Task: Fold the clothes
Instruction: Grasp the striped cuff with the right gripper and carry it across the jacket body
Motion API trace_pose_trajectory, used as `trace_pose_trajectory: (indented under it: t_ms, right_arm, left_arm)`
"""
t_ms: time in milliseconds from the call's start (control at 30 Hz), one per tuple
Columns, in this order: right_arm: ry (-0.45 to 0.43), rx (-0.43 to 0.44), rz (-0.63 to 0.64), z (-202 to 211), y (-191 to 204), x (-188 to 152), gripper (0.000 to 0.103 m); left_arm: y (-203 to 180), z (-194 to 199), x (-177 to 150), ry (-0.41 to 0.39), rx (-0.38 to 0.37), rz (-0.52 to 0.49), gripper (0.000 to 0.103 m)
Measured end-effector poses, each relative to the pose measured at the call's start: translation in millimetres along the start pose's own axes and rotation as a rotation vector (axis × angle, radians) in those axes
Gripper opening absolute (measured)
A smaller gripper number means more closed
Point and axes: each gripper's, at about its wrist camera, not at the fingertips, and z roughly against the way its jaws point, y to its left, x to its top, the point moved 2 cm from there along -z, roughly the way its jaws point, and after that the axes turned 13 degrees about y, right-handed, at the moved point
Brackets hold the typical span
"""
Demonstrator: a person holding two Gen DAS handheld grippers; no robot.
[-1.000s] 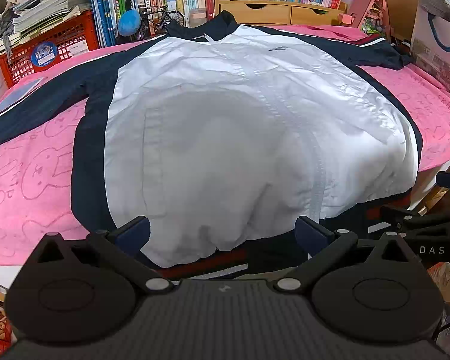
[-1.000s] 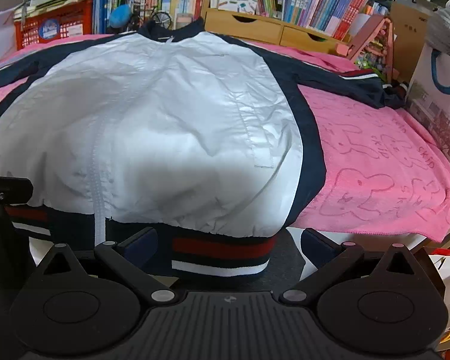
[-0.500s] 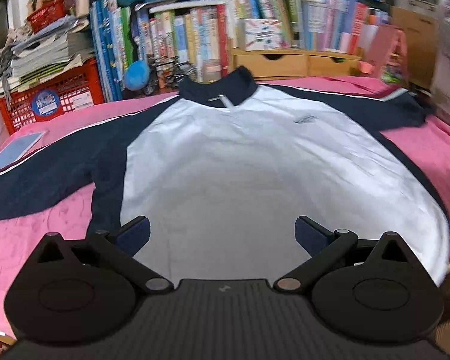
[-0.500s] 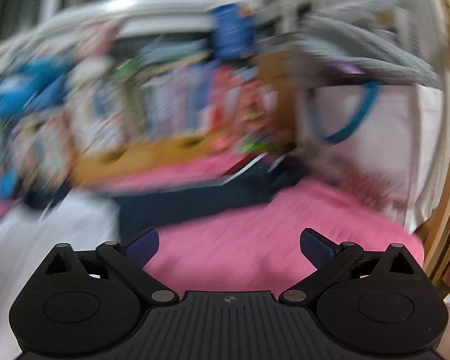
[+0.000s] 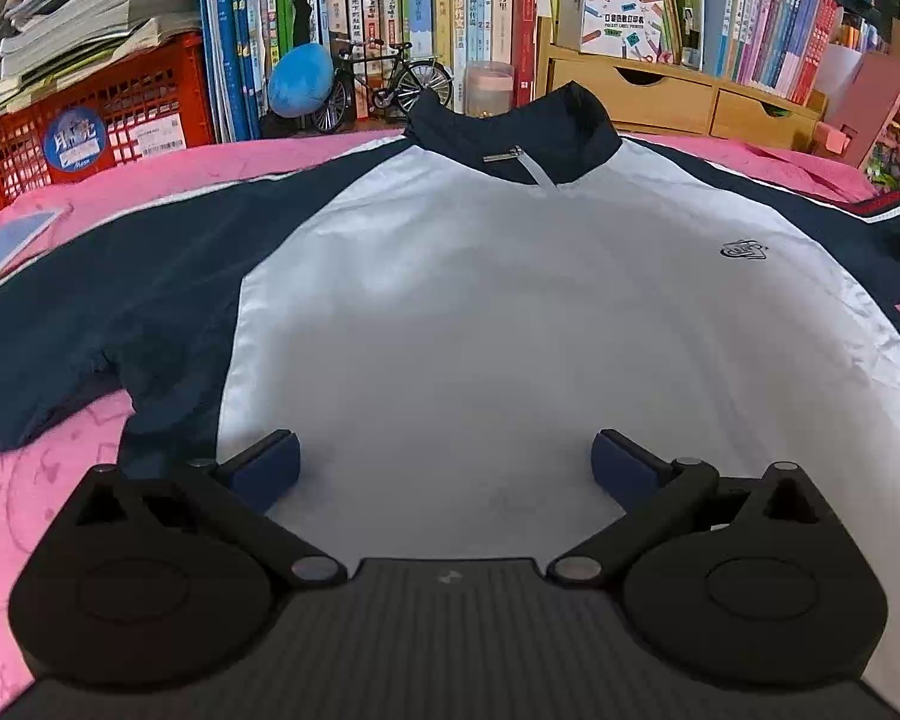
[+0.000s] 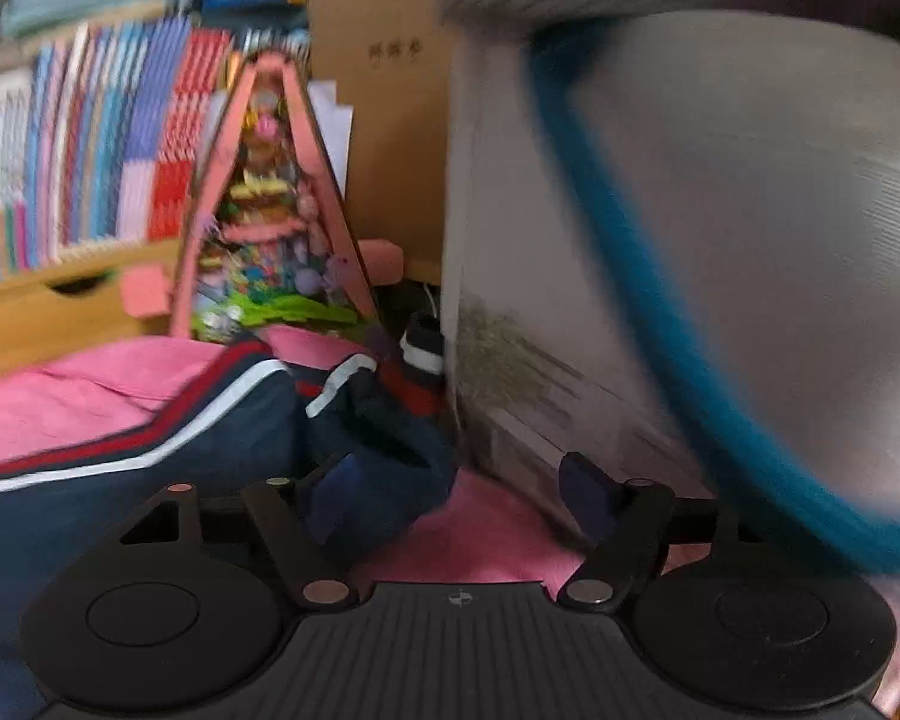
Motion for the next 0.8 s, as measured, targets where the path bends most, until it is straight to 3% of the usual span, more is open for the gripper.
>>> trace_pose_trajectory:
  t_ms: [100,200,267,333,400,500,600,800]
  right_arm:
    - [0.033,-0.022,0.047,-26,19,9,0.074]
    - [0.169,-0.003,0.079,-56,30,13,0.076]
    - [0.177,0.064,-0.011,-56,18,17,0.023]
    - [0.168,0.045,-0.092,-46,7,19,0.012]
    - [0.077,0.031,-0.11,-15,9,20,0.011]
    - [-0.134,0.064,0.045,56,49,18,0.01]
    - [-0.318,0.231,0.291,147,123,1,0.01]
    - [-0.335,0.586,0.854,257,257,-127,0.011]
  left_arm:
    - [3,-2,-3,-0.052,-0.018,-0.013,0.103]
    - [2,-3,-1,-0.06,-0.018,-0.01,0.103]
    - [2,-3,0,-0.06,-0.019,-0.007,0.103]
    - [3,-3,1,-0.061,-0.022,-0.006,0.103]
    - [3,-3,1,-0.062,-0.026,-0.004,0.103]
    - [6,-3,0,-0.069,-0.041,0.007,0.103]
    - [17,5,-5,-0.082,-0.059,0.079,0.103]
    - [60,34,-19,-0.099,-0.146,0.204,0.103]
